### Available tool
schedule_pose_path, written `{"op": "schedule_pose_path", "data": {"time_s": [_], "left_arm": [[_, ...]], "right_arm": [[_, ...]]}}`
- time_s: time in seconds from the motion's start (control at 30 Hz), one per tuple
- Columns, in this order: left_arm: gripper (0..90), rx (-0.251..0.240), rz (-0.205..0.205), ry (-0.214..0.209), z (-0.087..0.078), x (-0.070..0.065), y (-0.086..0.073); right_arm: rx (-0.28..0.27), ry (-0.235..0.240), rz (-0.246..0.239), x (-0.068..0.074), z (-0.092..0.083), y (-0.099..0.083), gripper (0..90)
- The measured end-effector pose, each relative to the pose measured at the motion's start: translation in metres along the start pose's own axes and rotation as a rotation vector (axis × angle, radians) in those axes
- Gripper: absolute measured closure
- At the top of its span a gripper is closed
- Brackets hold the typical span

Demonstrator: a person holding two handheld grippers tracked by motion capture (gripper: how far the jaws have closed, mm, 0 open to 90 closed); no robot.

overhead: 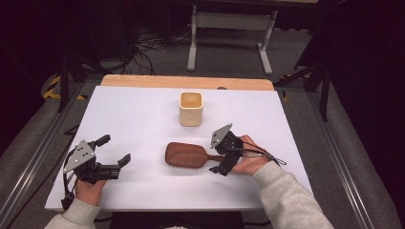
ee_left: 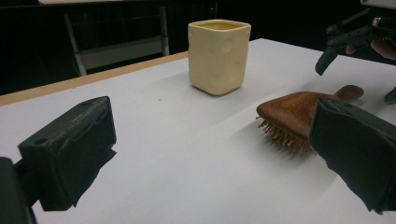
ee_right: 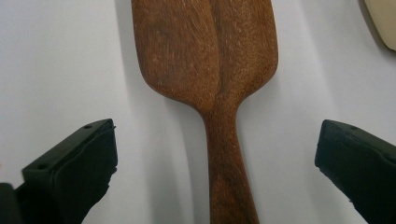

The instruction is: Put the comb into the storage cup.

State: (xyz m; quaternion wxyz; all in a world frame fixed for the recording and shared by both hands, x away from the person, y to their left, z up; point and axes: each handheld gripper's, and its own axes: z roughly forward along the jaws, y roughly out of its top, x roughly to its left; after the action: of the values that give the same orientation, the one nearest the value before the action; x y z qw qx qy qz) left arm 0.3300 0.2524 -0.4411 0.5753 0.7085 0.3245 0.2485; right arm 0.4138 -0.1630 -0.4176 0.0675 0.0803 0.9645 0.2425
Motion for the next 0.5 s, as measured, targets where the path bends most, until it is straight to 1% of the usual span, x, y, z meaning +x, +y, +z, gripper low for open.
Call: {"op": "schedule_pose_path", "data": {"time_s": [0.07,0.1,0.17,0.2,0.27,0.37,0.5], "left_arm": [[1.7,-0.001,0.001,0.000,0.000,0.000,0.000],[1.7,-0.002,0.000,0.001,0.000,0.000,0.000],[1.7,-0.003,-0.001,0.002,-0.001,0.000,0.000],[1.7,-0.003,-0.002,0.002,-0.001,0.001,0.000],[1.6,-0.002,-0.002,0.002,-0.001,0.001,0.000],[1.7,-0.004,0.000,0.004,-0.001,0.000,0.000],[1.8,-0.005,0.001,0.004,-0.001,0.000,0.000]], "right_arm": [[0.005,-0.006,-0.007,-0.003,0.002,0.003,0.0],[0.015,-0.010,-0.003,-0.004,0.003,0.005,0.1],[0.015,-0.011,-0.016,-0.006,0.005,0.006,0.1],[0.020,-0.009,-0.009,-0.006,0.007,0.007,0.1],[0.031,-0.010,-0.013,-0.007,0.010,0.008,0.3],[0.046,0.004,-0.013,-0.010,0.013,0.007,2.7],[0.074,0.019,0.005,-0.012,0.019,0.008,6.8]]}}
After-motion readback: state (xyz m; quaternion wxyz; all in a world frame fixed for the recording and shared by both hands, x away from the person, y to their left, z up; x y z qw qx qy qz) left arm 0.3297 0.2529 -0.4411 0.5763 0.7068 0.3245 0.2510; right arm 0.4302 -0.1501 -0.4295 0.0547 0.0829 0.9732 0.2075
